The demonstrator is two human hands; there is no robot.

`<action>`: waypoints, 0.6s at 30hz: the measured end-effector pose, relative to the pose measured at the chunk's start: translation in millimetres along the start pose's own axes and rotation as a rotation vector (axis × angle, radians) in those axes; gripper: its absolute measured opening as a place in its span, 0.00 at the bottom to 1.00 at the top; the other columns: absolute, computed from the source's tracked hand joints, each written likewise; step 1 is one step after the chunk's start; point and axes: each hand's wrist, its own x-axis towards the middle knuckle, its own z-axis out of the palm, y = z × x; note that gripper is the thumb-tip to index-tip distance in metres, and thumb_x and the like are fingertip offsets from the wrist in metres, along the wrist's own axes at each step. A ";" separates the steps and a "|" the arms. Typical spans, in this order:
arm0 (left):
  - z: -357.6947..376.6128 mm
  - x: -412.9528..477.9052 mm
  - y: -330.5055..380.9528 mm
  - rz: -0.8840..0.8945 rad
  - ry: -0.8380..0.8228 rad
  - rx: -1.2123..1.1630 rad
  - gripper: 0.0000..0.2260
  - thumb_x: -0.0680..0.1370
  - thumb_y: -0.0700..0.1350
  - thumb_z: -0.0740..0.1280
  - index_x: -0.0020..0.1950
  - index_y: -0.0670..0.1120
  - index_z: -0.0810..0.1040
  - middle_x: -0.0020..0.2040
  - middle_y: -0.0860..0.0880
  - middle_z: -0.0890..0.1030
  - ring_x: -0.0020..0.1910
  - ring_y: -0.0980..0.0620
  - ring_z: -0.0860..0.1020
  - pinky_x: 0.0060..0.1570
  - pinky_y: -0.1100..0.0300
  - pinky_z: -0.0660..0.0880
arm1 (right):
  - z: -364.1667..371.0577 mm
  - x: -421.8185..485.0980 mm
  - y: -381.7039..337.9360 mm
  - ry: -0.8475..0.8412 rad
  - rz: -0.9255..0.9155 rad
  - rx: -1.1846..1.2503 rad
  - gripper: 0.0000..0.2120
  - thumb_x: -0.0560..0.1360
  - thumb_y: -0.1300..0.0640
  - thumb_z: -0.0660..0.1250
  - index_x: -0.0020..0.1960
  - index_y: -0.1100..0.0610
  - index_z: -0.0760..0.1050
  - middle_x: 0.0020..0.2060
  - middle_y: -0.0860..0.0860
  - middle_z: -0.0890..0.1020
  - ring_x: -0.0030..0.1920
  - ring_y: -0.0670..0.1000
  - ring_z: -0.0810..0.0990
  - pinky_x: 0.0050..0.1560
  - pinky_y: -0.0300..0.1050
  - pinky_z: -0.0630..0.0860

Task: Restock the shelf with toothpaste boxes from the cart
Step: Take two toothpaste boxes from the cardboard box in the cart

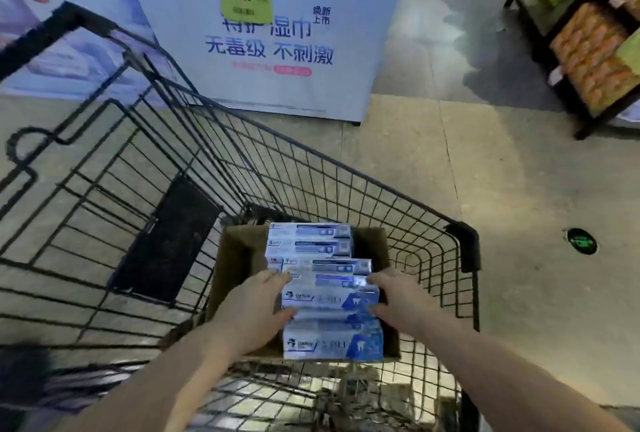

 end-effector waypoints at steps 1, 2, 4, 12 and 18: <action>5.2 6.9 -1.9 -0.007 -0.010 -0.014 0.27 0.76 0.54 0.63 0.74 0.53 0.60 0.71 0.55 0.66 0.68 0.55 0.67 0.65 0.59 0.67 | 4.2 10.9 3.4 -0.020 -0.013 -0.014 0.25 0.72 0.49 0.67 0.68 0.47 0.65 0.65 0.47 0.70 0.64 0.50 0.69 0.65 0.50 0.69; 10.4 14.1 -4.6 -0.021 0.002 -0.037 0.27 0.76 0.54 0.64 0.74 0.53 0.60 0.70 0.55 0.67 0.68 0.55 0.67 0.64 0.59 0.67 | 8.5 21.2 6.2 -0.025 -0.025 -0.038 0.26 0.72 0.49 0.67 0.69 0.47 0.64 0.66 0.48 0.69 0.65 0.51 0.68 0.64 0.50 0.69; 18.7 25.1 -9.9 -0.039 0.000 -0.041 0.28 0.76 0.54 0.65 0.74 0.52 0.60 0.70 0.54 0.67 0.67 0.55 0.67 0.65 0.59 0.67 | 18.2 37.2 9.7 -0.045 -0.043 -0.087 0.29 0.73 0.48 0.67 0.71 0.47 0.61 0.68 0.49 0.67 0.67 0.52 0.66 0.65 0.49 0.69; 41.1 51.0 -25.8 -0.121 0.004 -0.146 0.29 0.76 0.53 0.65 0.74 0.54 0.58 0.73 0.55 0.62 0.71 0.54 0.63 0.69 0.55 0.65 | 48.0 61.1 14.1 0.054 -0.076 -0.227 0.30 0.71 0.45 0.66 0.70 0.47 0.60 0.67 0.48 0.66 0.65 0.52 0.65 0.63 0.48 0.68; 45.3 49.6 -40.4 -0.142 0.037 -0.227 0.26 0.77 0.50 0.64 0.73 0.53 0.60 0.72 0.54 0.64 0.69 0.54 0.66 0.66 0.56 0.68 | 57.8 60.6 12.6 0.034 -0.046 -0.187 0.31 0.69 0.44 0.69 0.68 0.48 0.61 0.65 0.48 0.67 0.61 0.51 0.68 0.60 0.48 0.70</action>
